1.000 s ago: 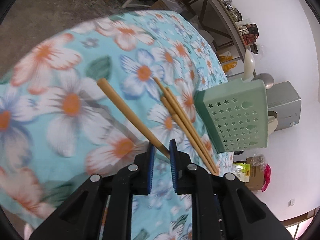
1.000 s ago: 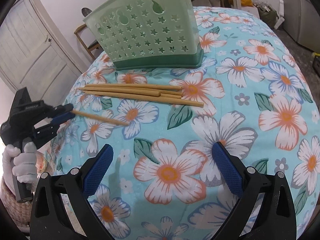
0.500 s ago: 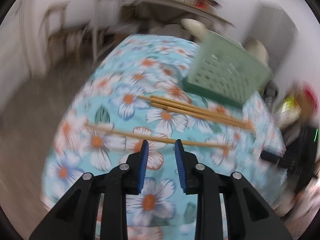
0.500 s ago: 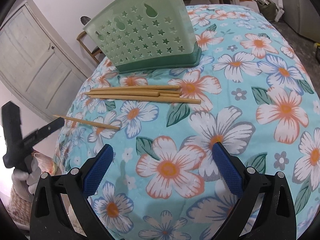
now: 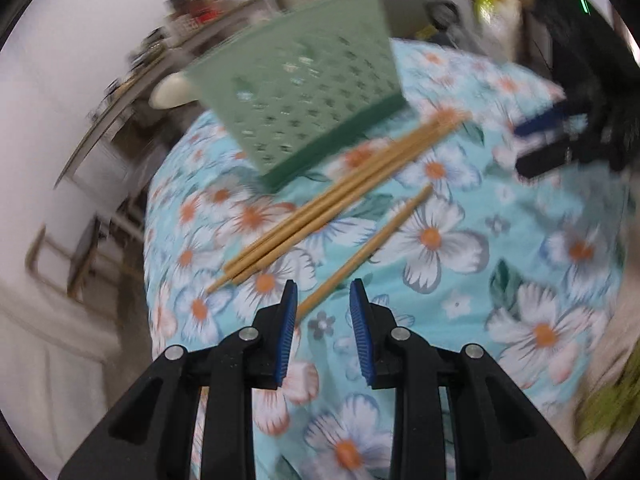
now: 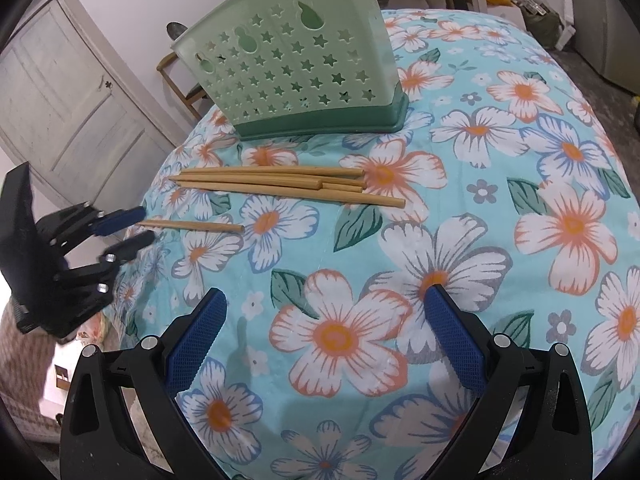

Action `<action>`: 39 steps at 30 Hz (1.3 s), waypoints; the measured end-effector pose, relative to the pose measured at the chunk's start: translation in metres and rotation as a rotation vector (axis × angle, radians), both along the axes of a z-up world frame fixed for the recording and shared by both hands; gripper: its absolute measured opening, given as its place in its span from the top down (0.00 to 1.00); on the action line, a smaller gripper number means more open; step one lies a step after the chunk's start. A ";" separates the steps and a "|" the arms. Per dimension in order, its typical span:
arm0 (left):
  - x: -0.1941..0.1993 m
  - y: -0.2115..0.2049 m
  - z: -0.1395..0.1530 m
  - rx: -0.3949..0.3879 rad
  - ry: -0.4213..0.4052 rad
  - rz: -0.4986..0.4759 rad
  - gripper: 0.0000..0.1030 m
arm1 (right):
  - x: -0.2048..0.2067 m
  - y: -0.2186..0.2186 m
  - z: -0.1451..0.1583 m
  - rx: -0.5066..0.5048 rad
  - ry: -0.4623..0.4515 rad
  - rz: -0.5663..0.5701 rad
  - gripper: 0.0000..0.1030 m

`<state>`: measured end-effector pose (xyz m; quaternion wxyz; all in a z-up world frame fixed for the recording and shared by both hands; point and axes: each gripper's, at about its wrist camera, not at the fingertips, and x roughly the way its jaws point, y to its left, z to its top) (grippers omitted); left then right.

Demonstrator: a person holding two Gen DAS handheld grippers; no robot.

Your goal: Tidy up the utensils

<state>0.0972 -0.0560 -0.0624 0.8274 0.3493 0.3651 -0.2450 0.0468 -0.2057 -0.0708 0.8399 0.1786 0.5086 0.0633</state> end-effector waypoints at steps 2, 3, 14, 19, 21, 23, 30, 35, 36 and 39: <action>0.005 -0.005 -0.010 0.058 0.017 -0.048 0.75 | 0.001 0.001 -0.001 0.000 -0.003 0.000 0.07; 0.007 -0.007 -0.015 0.085 0.018 -0.067 0.75 | 0.001 0.000 -0.001 0.001 -0.003 0.000 0.07; 0.002 -0.025 -0.027 0.089 -0.075 -0.115 0.84 | 0.003 -0.034 0.003 0.246 -0.011 -0.109 0.24; -0.007 -0.027 -0.028 0.049 -0.081 -0.087 0.85 | 0.013 -0.053 -0.007 0.457 0.015 -0.217 0.43; -0.012 -0.026 -0.026 0.023 -0.076 -0.077 0.86 | 0.018 -0.056 -0.012 0.481 0.042 -0.260 0.52; -0.016 -0.025 -0.025 -0.002 -0.067 -0.059 0.86 | 0.021 -0.062 -0.021 0.518 0.078 -0.326 0.58; -0.022 -0.020 -0.021 -0.100 -0.027 0.022 0.87 | 0.024 -0.076 -0.039 0.638 0.116 -0.515 0.73; -0.024 -0.014 -0.020 -0.168 -0.007 0.077 0.88 | 0.020 -0.086 -0.045 0.684 0.113 -0.615 0.75; -0.024 -0.013 -0.020 -0.180 -0.004 0.086 0.88 | 0.020 -0.086 -0.046 0.686 0.111 -0.626 0.76; -0.025 -0.006 -0.019 -0.232 0.014 0.134 0.89 | 0.018 -0.087 -0.049 0.678 0.114 -0.654 0.89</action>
